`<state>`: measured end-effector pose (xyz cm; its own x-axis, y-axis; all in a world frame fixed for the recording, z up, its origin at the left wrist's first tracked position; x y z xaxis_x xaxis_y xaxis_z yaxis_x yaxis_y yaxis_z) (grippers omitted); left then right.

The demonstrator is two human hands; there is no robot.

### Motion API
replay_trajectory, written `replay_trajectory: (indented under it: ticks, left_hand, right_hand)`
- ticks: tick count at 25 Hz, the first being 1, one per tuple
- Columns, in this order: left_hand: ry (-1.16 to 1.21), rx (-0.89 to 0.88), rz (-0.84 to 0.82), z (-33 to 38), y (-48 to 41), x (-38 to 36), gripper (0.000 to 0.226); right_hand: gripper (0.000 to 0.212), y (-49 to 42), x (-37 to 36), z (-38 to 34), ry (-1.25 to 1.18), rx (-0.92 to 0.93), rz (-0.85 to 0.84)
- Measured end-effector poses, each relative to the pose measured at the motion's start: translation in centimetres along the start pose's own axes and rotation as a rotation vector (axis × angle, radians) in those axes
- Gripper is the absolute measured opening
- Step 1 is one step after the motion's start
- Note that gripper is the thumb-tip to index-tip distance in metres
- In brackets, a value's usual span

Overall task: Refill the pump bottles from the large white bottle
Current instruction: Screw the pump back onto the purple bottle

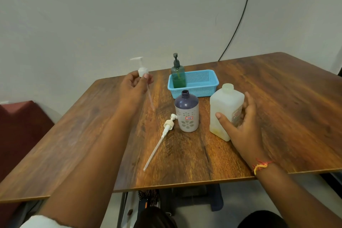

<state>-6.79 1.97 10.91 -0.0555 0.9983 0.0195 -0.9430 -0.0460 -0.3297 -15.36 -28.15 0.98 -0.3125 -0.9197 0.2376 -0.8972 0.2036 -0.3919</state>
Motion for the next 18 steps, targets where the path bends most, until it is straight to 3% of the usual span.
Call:
replay_trajectory:
  ticks: [2,5,7,9,13,18]
  left_hand:
    - [0.230,-0.045,0.004,2.1,0.1,-0.6,0.028]
    - [0.398,-0.088,-0.003,4.0,0.3,-1.8,0.022]
    - [0.402,-0.104,-0.039,4.5,0.5,-3.1,0.022]
    - [0.390,-0.102,-0.071,4.4,0.7,-4.3,0.023]
    - [0.332,-0.072,-0.107,3.4,1.0,-6.1,0.022]
    - [0.114,-0.038,-0.172,1.1,1.1,-7.6,0.023]
  right_hand:
    - [0.099,0.4,1.0,-0.8,0.138,0.045,0.165]
    - [0.077,2.2,1.9,-4.2,0.277,0.366,0.380]
    - [0.059,3.4,0.6,-6.5,0.308,0.486,0.280]
    - [0.051,4.0,-2.0,-7.4,0.377,0.446,0.110]
    - [0.068,3.0,-6.4,-5.8,0.352,0.240,-0.060]
    - [0.079,0.7,-8.6,-3.7,0.295,0.116,-0.103]
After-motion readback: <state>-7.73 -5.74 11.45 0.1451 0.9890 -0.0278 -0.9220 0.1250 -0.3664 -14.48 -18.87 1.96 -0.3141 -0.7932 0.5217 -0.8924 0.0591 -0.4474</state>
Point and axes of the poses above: each hand's wrist, its own y-axis away from the middle knuckle, its own x-axis out of the back of the hand, z = x × y, the point moved 5 cm from there along -y, towards the middle knuckle, and after that the axes turned 8 degrees about -z, right-handed, at the moved point
